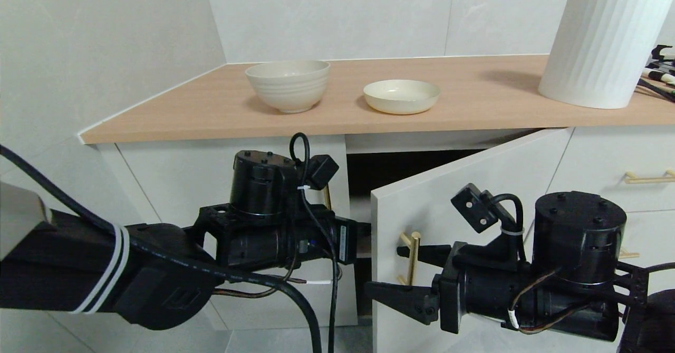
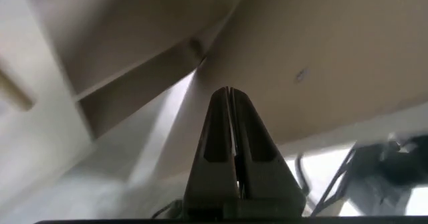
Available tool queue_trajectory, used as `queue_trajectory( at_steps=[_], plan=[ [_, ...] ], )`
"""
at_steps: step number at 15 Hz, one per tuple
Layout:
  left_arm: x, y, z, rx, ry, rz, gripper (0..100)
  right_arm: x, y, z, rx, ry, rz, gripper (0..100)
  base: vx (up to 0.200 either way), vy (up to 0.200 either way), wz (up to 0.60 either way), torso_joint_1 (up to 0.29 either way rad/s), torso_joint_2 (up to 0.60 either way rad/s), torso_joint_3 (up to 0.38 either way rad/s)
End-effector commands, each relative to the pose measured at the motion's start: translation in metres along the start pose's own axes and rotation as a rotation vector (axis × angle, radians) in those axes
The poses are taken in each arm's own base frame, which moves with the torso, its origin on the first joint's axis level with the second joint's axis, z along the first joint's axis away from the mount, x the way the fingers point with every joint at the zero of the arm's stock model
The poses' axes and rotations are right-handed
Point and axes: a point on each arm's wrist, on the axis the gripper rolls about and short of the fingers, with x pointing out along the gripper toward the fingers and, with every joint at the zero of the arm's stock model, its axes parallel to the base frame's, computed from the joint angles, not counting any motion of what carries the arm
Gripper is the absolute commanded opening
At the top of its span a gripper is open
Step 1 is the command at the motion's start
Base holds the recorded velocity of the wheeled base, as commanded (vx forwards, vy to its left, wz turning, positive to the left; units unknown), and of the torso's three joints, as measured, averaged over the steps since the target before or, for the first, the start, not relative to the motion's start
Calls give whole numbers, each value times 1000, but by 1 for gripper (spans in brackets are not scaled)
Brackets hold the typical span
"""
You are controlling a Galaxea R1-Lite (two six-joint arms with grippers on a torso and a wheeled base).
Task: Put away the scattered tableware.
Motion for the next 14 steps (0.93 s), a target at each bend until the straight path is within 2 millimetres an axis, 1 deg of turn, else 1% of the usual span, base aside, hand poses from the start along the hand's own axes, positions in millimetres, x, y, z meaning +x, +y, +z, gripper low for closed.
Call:
queue_trajectory(
  at_steps=[1, 3, 9, 14],
  plan=[
    [10, 1, -3, -45, -18, -2, 0, 2, -2, -4, 8, 17, -8, 100, 0, 0, 0, 0, 0, 0],
    [15, 3, -6, -46, -27, -5, 0, 2, -2, -3, 7, 13, -8, 100, 0, 0, 0, 0, 0, 0],
    [17, -4, -10, -24, -49, -38, 0, 1, -2, -2, 6, 8, -13, 100, 0, 0, 0, 0, 0, 0],
    [16, -8, -10, -22, -52, -49, 0, -7, -25, 9, 16, -36, -97, 100, 0, 0, 0, 0, 0, 0]
  ],
)
